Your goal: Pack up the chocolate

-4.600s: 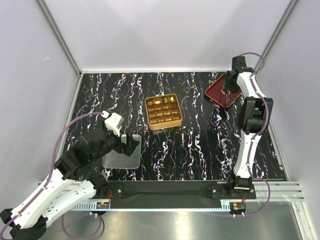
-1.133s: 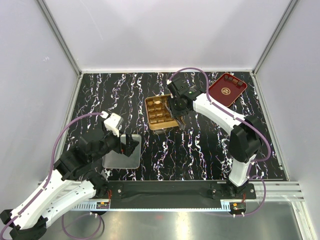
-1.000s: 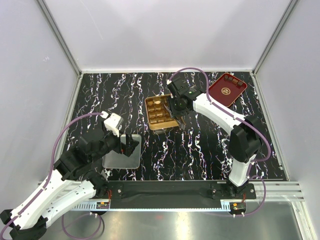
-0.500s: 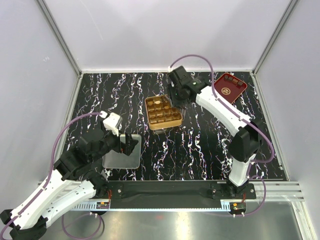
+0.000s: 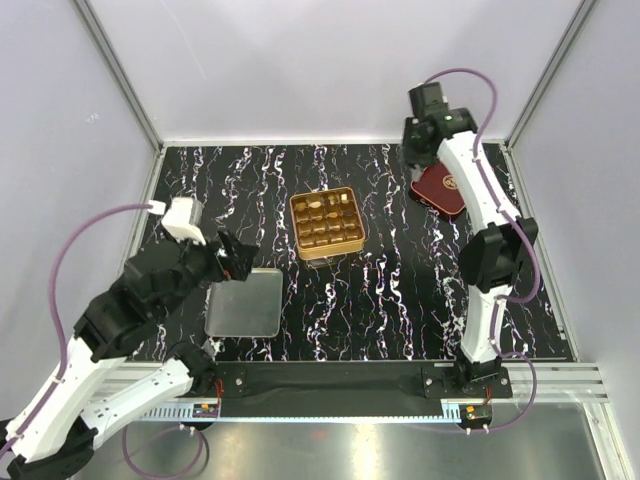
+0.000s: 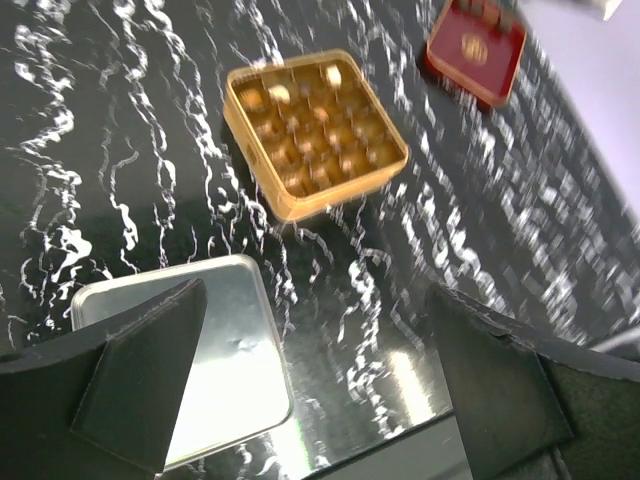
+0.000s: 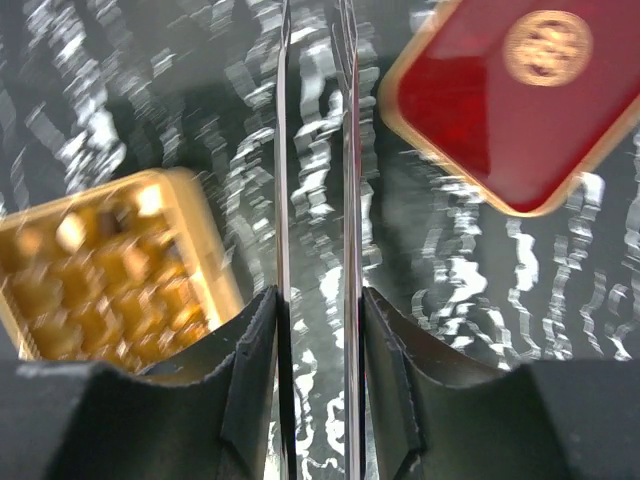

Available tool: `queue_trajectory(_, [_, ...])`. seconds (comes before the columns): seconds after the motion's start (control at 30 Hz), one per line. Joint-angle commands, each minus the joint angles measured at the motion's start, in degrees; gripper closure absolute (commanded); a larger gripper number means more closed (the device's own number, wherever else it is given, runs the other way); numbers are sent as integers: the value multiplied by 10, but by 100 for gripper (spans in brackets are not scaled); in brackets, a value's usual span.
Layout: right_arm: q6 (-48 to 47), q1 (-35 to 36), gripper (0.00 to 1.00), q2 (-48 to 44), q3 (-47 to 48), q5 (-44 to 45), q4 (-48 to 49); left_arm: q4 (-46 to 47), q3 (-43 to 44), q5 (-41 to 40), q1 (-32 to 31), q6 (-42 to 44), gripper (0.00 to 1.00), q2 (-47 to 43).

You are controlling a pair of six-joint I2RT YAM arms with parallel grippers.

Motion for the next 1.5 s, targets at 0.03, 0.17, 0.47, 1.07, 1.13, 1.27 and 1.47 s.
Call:
queue_trajectory(0.03, [48, -67, 58, 17, 64, 52, -40, -50, 93, -54, -1, -55, 1, 40])
queue_trajectory(0.17, [76, -105, 58, 30, 41, 61, -36, -84, 123, -66, -1, -64, 1, 75])
queue_trajectory(0.47, [92, -158, 57, 6, -56, 43, 39, -72, 115, -68, -1, -55, 1, 87])
queue_trajectory(1.07, [59, -242, 53, 112, 76, 33, -18, -68, 157, -68, -1, -19, 1, 111])
queue_trajectory(1.13, [47, -248, 52, 128, 98, 30, -20, -68, 150, -70, -1, -19, 1, 106])
queue_trajectory(1.27, [28, -260, 50, 149, 125, -3, -13, -77, 148, -77, -1, -27, 1, 98])
queue_trajectory(1.47, [25, -267, 50, 176, 158, -6, -23, -74, 142, -80, -1, -34, 1, 98])
